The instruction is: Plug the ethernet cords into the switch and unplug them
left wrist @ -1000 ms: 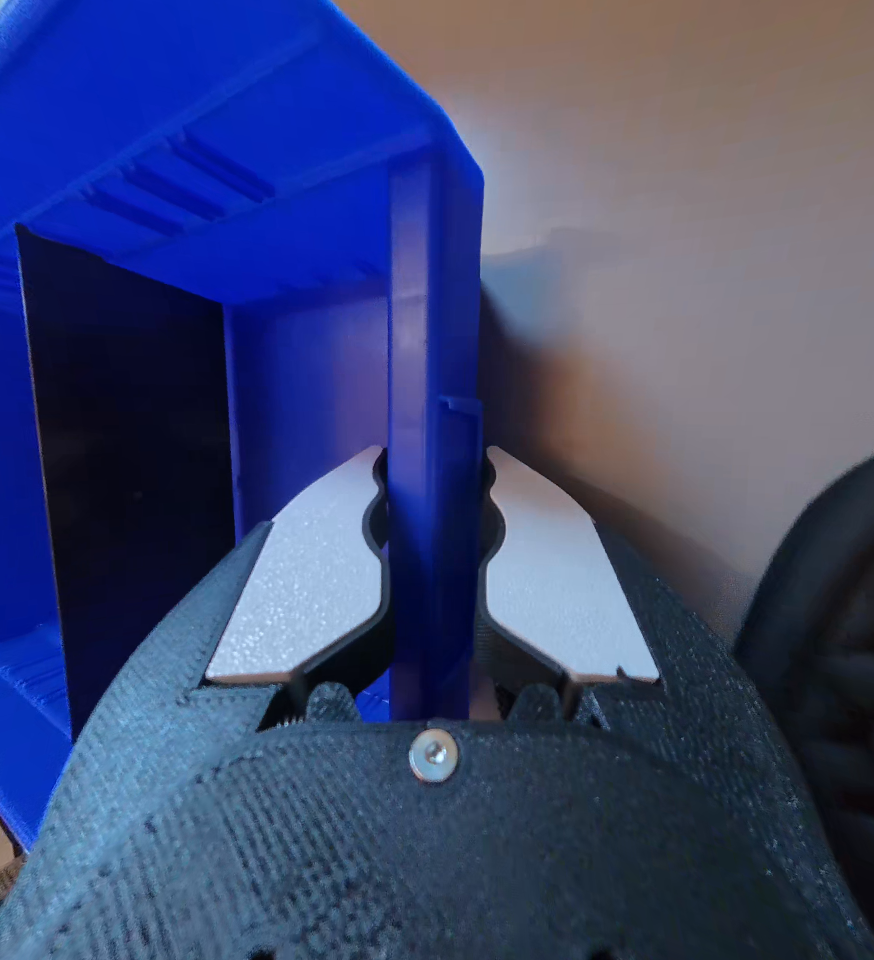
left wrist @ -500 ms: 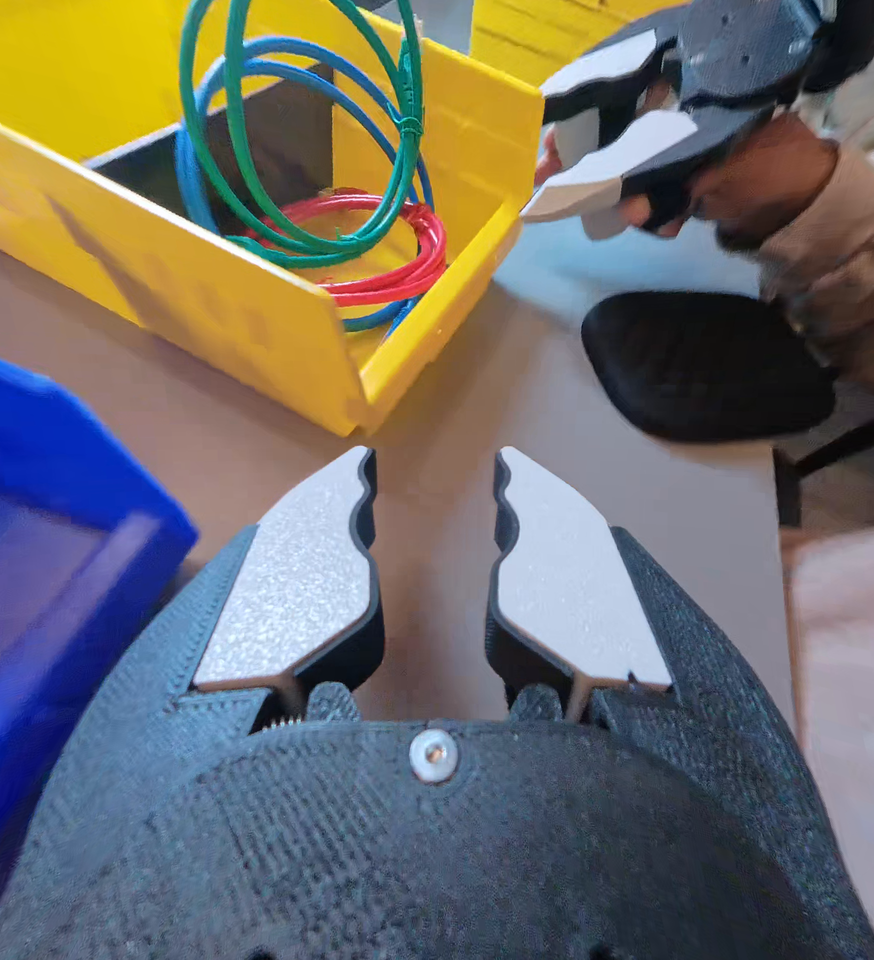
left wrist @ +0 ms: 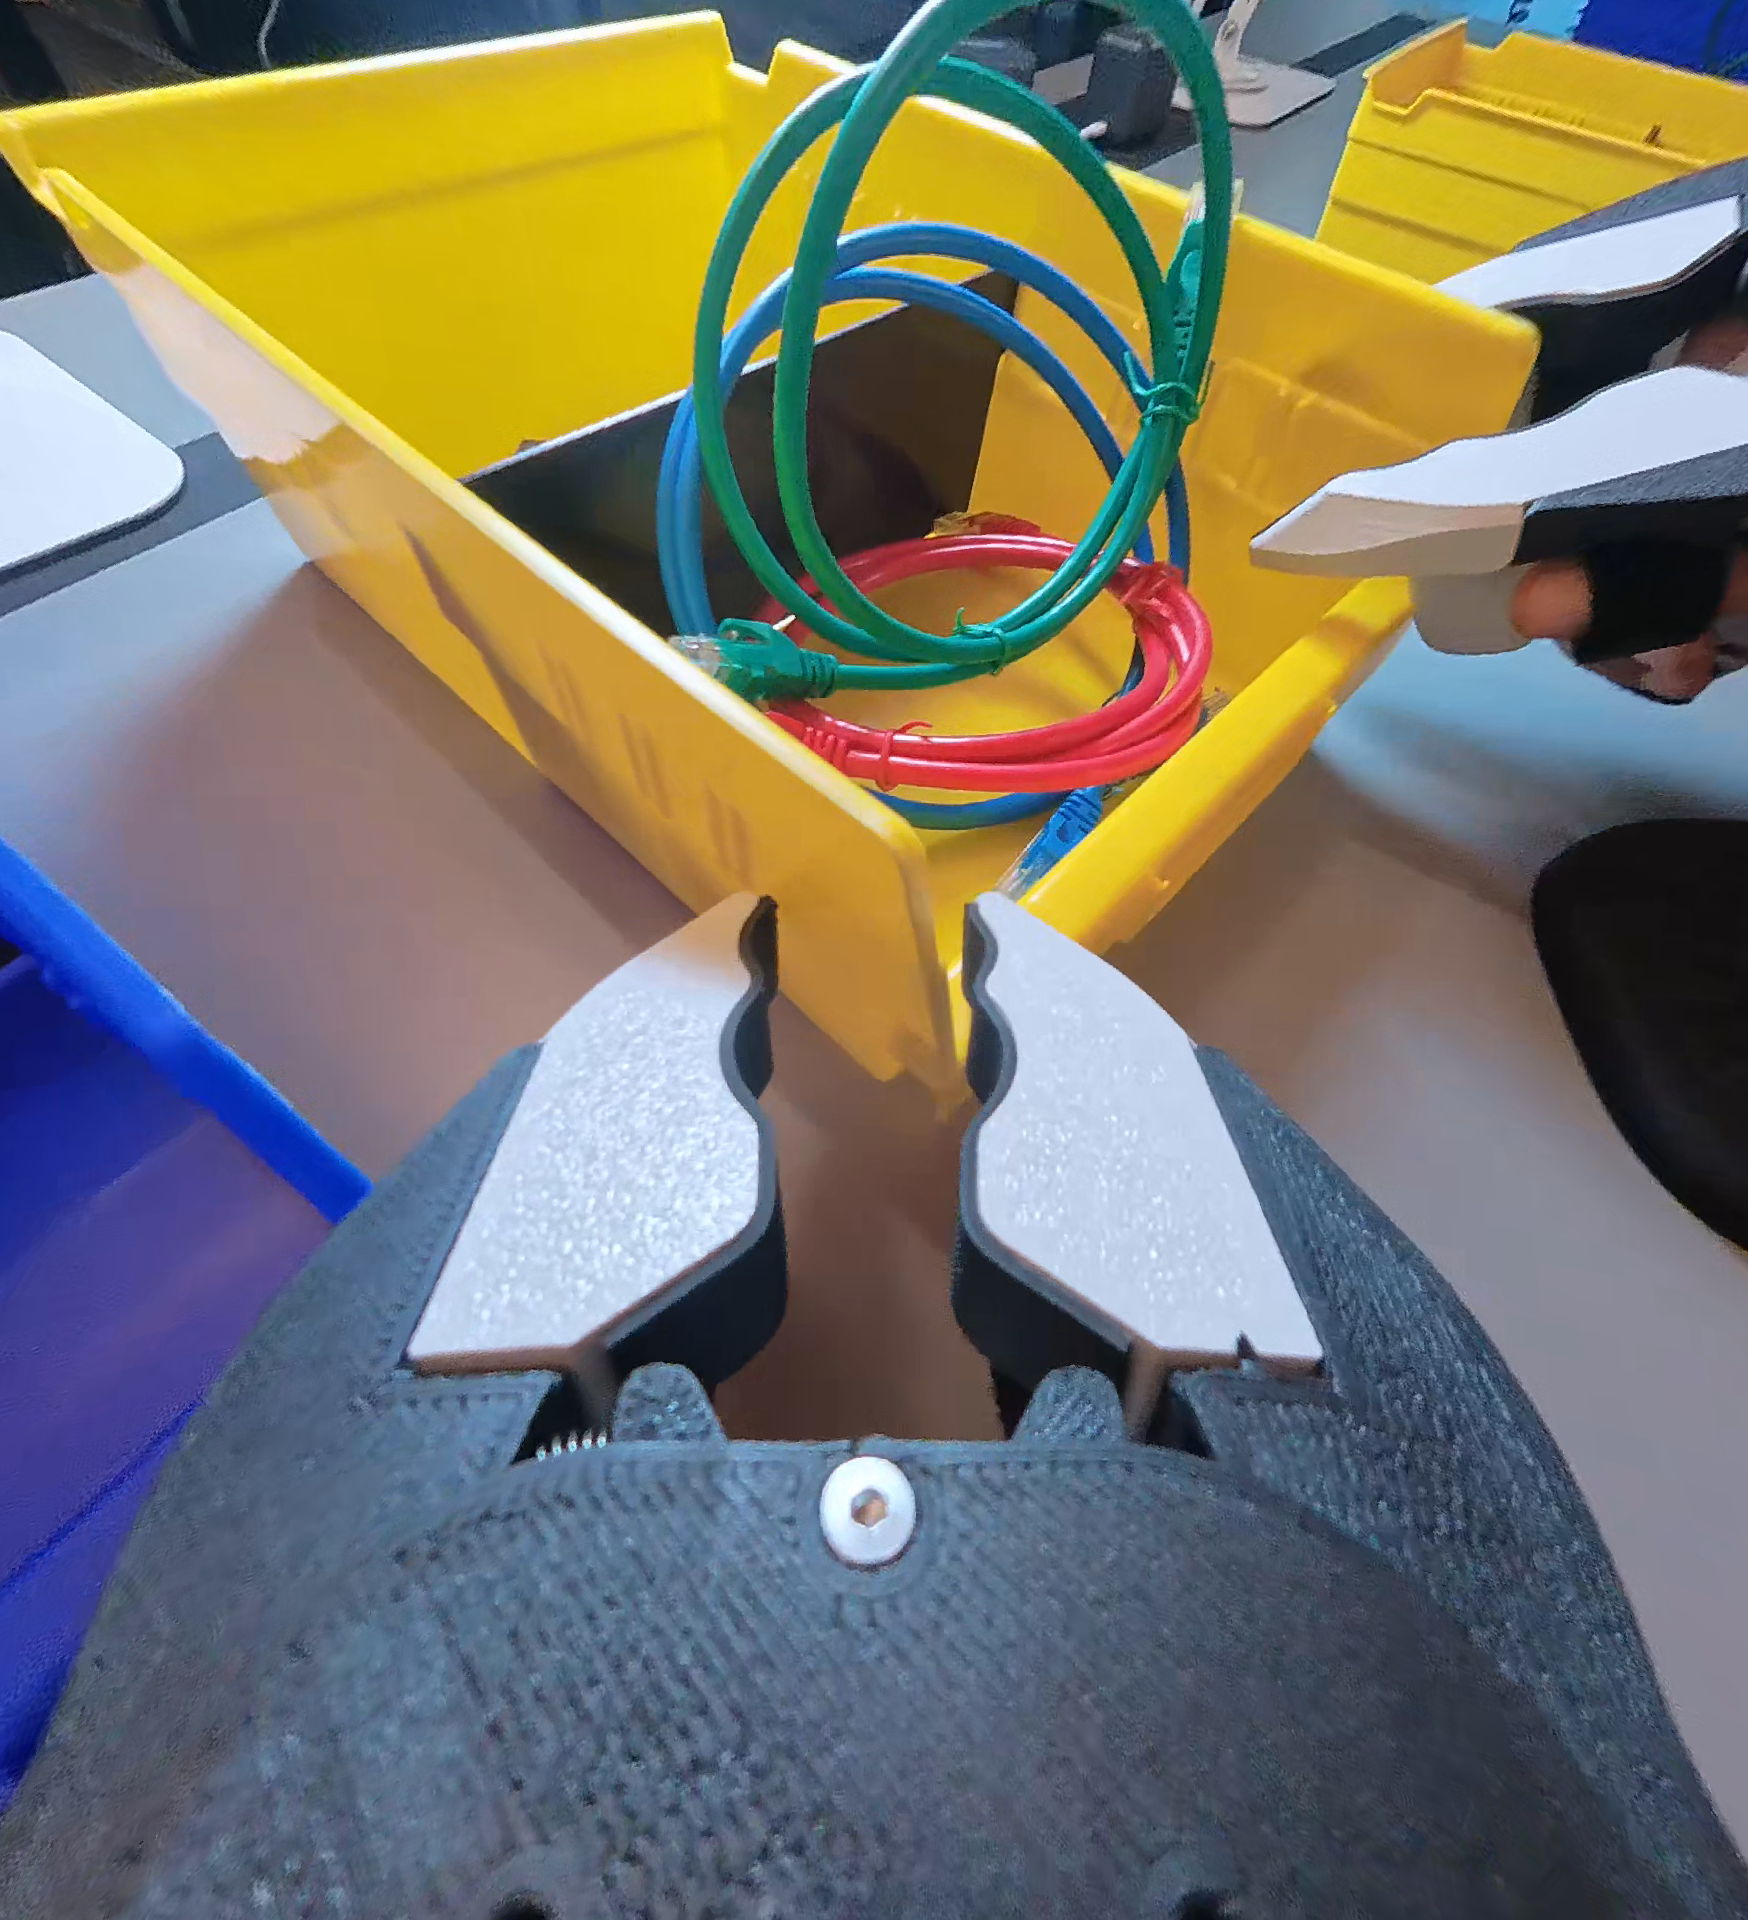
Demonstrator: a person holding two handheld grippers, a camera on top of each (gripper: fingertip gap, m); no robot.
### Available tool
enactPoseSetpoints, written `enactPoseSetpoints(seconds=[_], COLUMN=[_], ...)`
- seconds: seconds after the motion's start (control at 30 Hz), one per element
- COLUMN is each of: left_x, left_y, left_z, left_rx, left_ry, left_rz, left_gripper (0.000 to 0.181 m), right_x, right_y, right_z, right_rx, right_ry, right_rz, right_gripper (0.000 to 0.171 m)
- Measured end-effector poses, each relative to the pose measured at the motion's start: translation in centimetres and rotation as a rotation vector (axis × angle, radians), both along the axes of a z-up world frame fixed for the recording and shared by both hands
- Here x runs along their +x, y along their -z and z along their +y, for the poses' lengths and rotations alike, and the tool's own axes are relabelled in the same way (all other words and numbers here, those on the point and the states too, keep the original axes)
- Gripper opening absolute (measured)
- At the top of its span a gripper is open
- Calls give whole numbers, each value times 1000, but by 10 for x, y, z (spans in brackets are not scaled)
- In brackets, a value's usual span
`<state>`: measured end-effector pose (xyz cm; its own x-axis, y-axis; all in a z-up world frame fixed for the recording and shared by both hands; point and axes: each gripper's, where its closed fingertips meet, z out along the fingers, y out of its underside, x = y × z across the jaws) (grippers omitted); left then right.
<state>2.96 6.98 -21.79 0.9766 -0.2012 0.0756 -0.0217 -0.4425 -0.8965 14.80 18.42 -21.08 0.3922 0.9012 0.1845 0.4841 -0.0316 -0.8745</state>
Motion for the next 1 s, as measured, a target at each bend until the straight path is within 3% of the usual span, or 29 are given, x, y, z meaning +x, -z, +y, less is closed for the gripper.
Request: enactPoseSetpoints(seconds=[0.33, 0.5, 0.63, 0.73, 1.0], left_x=[0, 24, 36, 37, -6], left_y=[4, -12, -45, -77, -153], left_z=[5, -22, -56, -89, -200], left_rx=[3, 39, 112, 178, 311], left_ry=[-3, 95, 115, 93, -76], left_rz=[208, 270, 315, 353, 576], left_gripper=[26, 23, 21, 20, 20], right_x=[15, 46, 67, 72, 21], right_y=[-3, -30, -69, -109, -165], right_z=[-4, -42, -90, -122, -207], right_rx=[2, 49, 138, 269, 320], right_ry=[46, 27, 18, 8, -187], right_rz=[2, 50, 120, 152, 262], right_gripper=[31, 29, 29, 18, 17])
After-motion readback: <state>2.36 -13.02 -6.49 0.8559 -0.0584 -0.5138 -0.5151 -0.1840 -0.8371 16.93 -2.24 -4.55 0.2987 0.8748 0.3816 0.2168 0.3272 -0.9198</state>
